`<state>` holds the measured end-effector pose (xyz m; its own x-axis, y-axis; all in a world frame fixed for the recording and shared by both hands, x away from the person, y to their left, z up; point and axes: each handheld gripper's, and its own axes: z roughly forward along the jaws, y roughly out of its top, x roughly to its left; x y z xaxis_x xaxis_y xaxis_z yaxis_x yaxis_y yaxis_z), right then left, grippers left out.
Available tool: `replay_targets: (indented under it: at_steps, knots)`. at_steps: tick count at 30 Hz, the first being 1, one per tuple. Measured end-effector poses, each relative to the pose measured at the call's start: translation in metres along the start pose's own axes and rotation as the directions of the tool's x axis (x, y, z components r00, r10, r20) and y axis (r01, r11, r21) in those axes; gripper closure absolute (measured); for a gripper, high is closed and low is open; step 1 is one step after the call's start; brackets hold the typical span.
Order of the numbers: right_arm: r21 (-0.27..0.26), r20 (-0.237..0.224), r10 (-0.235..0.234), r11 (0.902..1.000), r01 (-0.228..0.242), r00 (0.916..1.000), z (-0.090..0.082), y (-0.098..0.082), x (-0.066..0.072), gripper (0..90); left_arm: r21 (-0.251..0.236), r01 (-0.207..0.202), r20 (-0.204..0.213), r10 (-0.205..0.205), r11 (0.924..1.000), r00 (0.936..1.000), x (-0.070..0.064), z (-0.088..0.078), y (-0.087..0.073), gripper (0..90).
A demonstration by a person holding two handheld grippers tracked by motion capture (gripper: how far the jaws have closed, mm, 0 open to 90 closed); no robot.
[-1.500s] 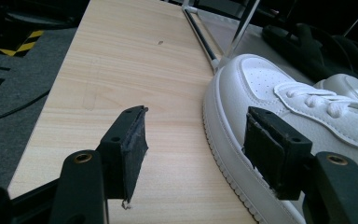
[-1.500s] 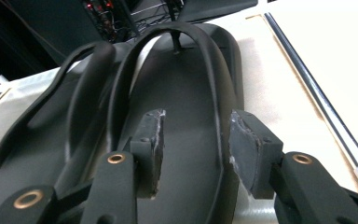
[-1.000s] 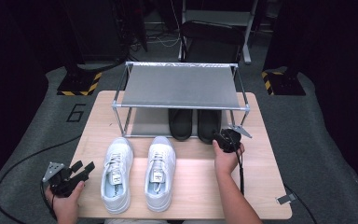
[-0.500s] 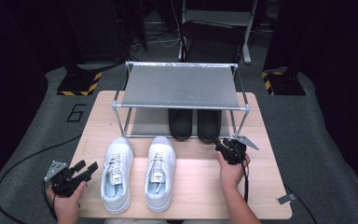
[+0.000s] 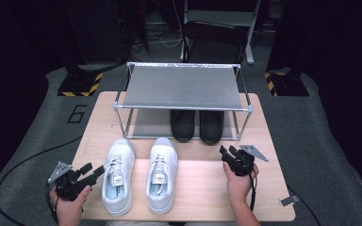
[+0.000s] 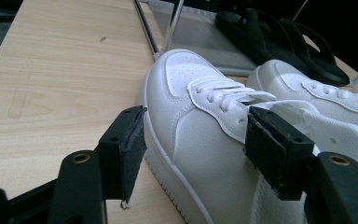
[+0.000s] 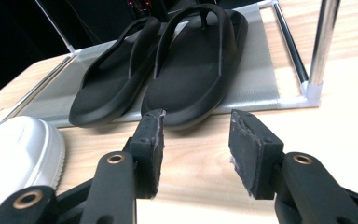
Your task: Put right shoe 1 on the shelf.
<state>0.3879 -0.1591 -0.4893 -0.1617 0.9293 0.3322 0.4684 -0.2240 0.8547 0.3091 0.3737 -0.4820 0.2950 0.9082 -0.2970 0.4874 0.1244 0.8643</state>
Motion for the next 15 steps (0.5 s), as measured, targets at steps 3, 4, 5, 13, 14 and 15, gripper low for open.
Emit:
replay_targets:
  at_steps: [3,4,5,13,14,15]
  knots:
    - [-0.002,-0.004,0.011,0.9999,-0.011,0.9999,-0.005,-0.002,-0.001,54.6,0.001,0.002,0.003,-0.002,1.0,1.0,-0.001,-0.004,0.0,36.4]
    - [-0.002,-0.004,0.006,1.0,-0.006,1.0,-0.007,-0.003,-0.002,54.6,0.002,0.008,0.005,-0.008,1.0,1.0,-0.002,-0.006,0.0,35.2]
    - [0.0,-0.005,0.011,0.9999,-0.011,0.9999,-0.009,-0.004,-0.003,54.5,-0.003,0.005,0.007,-0.005,1.0,1.0,-0.002,-0.007,0.0,34.6]
    - [-0.01,-0.01,0.004,0.9999,-0.004,0.9999,-0.027,-0.011,-0.007,53.5,0.011,-0.009,0.041,0.009,0.9999,0.9991,-0.012,-0.018,0.001,35.2]
    - [-0.016,-0.015,0.007,0.9998,-0.007,0.9999,-0.029,-0.013,-0.007,53.4,0.01,-0.01,0.041,0.01,0.9999,0.9991,-0.013,-0.019,0.001,35.7]
    - [-0.014,-0.016,0.005,0.9999,-0.006,0.9999,-0.03,-0.014,-0.007,53.4,0.012,-0.015,0.046,0.015,0.9998,0.9989,-0.014,-0.02,0.002,35.8]
